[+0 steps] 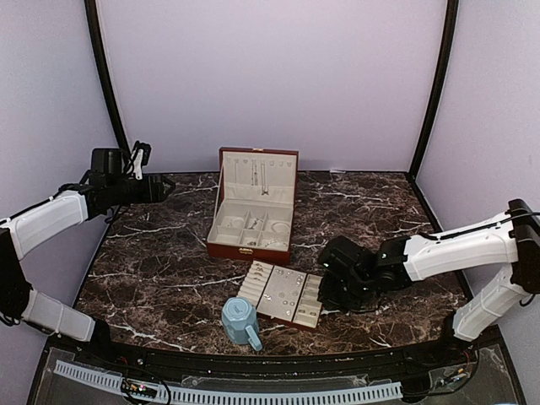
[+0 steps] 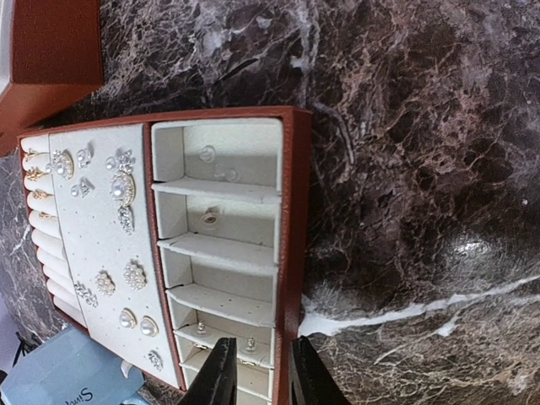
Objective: Organize the mixed jewelry
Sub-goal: Pick up the compartment layer from the center of the board.
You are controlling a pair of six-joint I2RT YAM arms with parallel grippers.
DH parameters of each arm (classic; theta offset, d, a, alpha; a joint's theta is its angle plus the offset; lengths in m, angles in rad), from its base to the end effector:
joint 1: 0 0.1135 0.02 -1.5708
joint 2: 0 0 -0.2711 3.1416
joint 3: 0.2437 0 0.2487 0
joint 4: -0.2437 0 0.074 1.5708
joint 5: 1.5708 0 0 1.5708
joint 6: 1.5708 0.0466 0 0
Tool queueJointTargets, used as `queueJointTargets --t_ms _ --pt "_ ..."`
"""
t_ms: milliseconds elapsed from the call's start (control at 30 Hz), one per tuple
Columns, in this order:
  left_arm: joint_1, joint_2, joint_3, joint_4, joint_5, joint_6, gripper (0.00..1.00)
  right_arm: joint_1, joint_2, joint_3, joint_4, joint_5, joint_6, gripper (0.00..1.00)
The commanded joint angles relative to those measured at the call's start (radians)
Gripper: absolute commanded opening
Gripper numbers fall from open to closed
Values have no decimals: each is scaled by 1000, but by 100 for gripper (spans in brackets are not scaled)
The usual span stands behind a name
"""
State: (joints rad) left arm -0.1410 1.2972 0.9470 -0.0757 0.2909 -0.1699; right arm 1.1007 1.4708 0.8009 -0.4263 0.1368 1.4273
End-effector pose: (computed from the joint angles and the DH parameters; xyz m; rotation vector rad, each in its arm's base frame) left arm 0.2972 -0.0557 0.2991 0.1601 2.0046 -0.4895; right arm 0.1299 0.2417 0.1735 0.5029 2.7659 0.5899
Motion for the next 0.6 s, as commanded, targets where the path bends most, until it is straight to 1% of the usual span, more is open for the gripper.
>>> queueJointTargets --t_ms 0,300,567 --pt "5 -36 -14 13 7 -2 73 8 32 44 -21 17 -8 22" --pt "5 -36 -14 11 5 0 73 8 83 86 -55 -8 -28 17" --pt "5 -36 -14 14 8 -5 73 8 77 106 -119 2 -28 15"
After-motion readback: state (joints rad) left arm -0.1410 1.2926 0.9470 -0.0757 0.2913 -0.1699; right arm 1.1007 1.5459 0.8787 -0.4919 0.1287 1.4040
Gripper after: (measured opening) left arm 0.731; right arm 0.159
